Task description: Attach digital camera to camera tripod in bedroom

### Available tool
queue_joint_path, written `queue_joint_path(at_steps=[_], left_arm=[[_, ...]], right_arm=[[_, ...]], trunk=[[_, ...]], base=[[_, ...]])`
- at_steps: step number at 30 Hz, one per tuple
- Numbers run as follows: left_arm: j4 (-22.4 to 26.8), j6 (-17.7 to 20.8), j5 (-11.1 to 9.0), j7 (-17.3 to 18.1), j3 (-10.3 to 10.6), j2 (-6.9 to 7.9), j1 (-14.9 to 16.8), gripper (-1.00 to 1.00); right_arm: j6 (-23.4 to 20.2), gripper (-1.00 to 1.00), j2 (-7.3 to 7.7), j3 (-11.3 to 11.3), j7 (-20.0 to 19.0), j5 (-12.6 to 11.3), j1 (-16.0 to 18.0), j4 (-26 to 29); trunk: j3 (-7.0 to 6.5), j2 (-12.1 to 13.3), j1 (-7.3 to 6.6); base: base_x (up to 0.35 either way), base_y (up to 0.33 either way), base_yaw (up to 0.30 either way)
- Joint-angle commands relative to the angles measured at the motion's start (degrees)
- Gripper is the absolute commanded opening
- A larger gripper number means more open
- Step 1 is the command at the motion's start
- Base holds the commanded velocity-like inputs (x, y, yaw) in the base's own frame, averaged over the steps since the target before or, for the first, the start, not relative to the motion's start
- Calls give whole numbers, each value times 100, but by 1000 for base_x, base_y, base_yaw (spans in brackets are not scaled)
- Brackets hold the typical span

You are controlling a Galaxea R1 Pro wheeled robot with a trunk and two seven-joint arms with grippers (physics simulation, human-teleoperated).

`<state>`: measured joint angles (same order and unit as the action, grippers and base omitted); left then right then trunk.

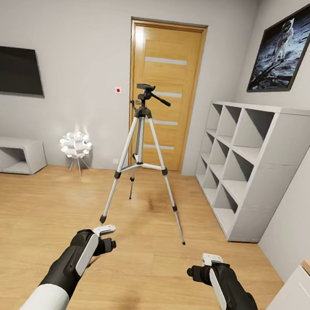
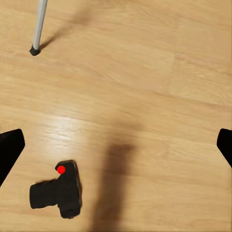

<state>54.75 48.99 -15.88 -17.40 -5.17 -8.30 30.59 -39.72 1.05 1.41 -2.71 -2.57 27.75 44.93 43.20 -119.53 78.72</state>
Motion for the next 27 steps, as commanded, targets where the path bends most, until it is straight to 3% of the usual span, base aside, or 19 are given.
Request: queue_joint_path(at_steps=[1,4,15,27], left_arm=[[-2,16,-61,-49,-32,-5,4,100],[-68,15,-52,-153,-72,-16,2,100],[-227,-37,-69,-1061,-72,-69,1,100],[-245,-47,-64,-1167,-45,-75,0,100]], right_arm=[[-27,100,0,9,-10,-24,2,7],[-27,100,0,9,-10,-24,2,7],[-27,100,0,8,-10,-24,2,7],[-30,100,0,13,-10,-24,2,7]], trunk=[[25,-44,22],[78,-165,88],[276,-606,329],[491,-1087,593]], base=[[0,0,0],[0,0,0],[0,0,0],[0,0,0]])
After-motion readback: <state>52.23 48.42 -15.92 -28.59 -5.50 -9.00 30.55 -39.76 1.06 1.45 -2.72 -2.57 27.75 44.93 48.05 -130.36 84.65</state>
